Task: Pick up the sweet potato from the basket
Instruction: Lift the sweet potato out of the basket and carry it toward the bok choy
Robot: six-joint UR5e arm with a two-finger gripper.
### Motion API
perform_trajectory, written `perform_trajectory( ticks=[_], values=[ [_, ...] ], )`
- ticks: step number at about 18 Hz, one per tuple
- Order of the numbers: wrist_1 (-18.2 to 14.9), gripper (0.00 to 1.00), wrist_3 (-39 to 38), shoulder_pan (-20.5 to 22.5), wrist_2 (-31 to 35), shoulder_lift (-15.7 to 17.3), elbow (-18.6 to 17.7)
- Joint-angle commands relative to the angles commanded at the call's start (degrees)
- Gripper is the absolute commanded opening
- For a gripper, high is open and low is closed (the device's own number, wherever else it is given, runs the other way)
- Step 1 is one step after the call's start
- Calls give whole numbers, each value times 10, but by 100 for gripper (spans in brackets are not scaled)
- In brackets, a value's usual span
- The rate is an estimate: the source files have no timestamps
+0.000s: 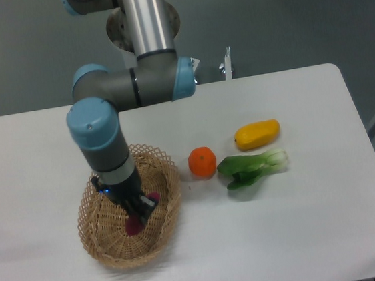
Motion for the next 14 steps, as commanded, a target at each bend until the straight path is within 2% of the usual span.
perform_trajectory(
  ticks=[4,9,14],
  values=[
    [-3,18,46,54,-9,0,25],
    [-40,18,136,127,-27,5,41],
    [-46,18,228,184,-29,5,42]
  ],
)
